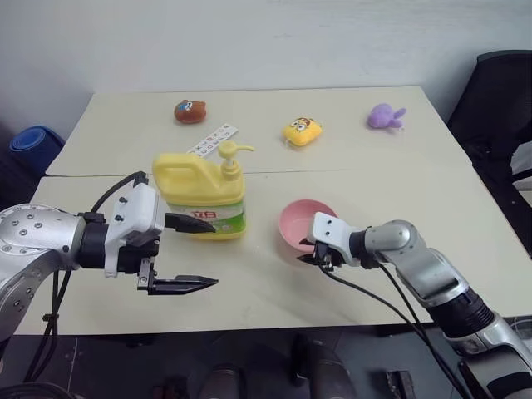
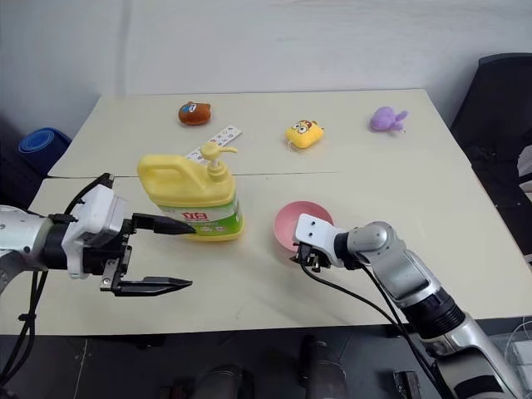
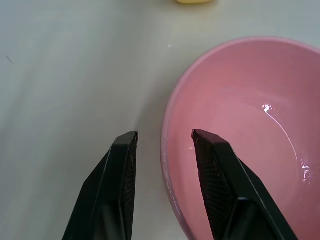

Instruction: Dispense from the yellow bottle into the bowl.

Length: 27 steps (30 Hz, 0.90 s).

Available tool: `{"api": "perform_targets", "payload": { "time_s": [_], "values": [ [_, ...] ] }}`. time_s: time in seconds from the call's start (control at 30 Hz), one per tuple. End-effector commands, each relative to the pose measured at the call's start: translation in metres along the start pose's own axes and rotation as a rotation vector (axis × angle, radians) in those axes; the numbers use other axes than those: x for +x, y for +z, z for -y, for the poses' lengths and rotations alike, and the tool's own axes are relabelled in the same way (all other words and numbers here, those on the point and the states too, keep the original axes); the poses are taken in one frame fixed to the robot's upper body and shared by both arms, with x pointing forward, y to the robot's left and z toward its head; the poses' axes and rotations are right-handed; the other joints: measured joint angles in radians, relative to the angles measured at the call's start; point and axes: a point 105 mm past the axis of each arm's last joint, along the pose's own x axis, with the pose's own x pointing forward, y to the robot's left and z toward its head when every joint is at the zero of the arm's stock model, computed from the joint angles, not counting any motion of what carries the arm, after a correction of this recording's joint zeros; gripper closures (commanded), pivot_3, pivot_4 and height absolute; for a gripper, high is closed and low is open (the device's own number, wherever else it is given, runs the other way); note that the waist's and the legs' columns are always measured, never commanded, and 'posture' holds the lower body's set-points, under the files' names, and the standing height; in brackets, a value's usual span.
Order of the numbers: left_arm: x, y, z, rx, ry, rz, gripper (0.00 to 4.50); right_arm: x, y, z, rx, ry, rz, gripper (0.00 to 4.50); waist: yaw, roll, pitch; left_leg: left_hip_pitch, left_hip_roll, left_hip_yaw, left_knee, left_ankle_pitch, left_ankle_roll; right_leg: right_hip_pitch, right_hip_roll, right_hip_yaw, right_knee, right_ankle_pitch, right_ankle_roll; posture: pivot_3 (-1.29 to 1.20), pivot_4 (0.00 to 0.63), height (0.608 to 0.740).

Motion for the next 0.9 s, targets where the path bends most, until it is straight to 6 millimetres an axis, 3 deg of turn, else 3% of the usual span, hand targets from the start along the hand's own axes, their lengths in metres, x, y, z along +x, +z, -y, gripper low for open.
{"api": "perform_targets", "payload": {
  "time_s": [0.03,0.13,0.3,0.47,0.7,0.77,0.9],
  "values": [
    [-0.001,0.004,-0.003,0.025,0.013,0.008,0.00,0.000,0.004,0.005,-0.033,-0.028,0.013,2.71,0.000,0.000,0.000,0.000,0.000,0.000,0.000,0.000,0.000,0.000,0.000,0.000,0.000,0.000,0.000,0.00,0.150,0.740],
    [-0.001,0.005,-0.004,0.028,0.017,0.010,0.00,0.002,-0.001,0.007,-0.018,-0.035,0.004,3.08,0.000,0.000,0.000,0.000,0.000,0.000,0.000,0.000,0.000,0.000,0.000,0.000,0.000,0.000,0.000,0.00,0.150,0.740],
    [0.000,0.007,-0.006,0.033,0.022,0.015,0.00,0.003,-0.004,0.009,-0.029,-0.041,-0.002,4.46,-0.001,-0.001,-0.001,0.000,0.000,0.000,0.000,0.000,0.000,0.000,0.000,0.000,0.000,0.000,0.000,0.00,0.150,0.740],
    [-0.005,0.019,-0.012,0.022,0.057,0.082,0.00,-0.006,0.007,0.010,-0.077,-0.031,0.022,4.46,0.000,-0.003,-0.002,0.000,0.000,0.000,0.000,0.000,0.000,0.000,0.000,0.000,0.000,0.000,0.000,0.00,0.150,0.740],
    [-0.035,0.067,-0.038,0.024,0.160,0.269,0.00,-0.033,0.070,0.034,-0.281,0.025,0.095,4.46,-0.005,-0.003,-0.001,0.001,0.000,0.000,0.001,0.000,0.000,0.000,0.001,0.000,0.001,0.000,0.000,0.00,0.150,0.740],
    [-0.049,0.086,-0.050,0.011,0.194,0.356,0.39,-0.038,0.085,0.045,-0.361,0.038,0.086,4.50,-0.004,-0.003,-0.001,0.000,0.000,0.000,0.002,0.000,0.000,0.000,0.001,0.000,0.002,0.000,0.000,0.00,0.150,0.740],
    [-0.060,0.099,-0.065,0.022,0.223,0.390,1.55,-0.041,0.105,0.062,-0.467,0.057,0.074,4.50,-0.005,-0.003,-0.001,0.000,0.000,-0.001,0.002,0.000,0.000,0.000,0.001,-0.001,0.000,0.000,0.000,0.00,0.150,0.740]
  ]
}}
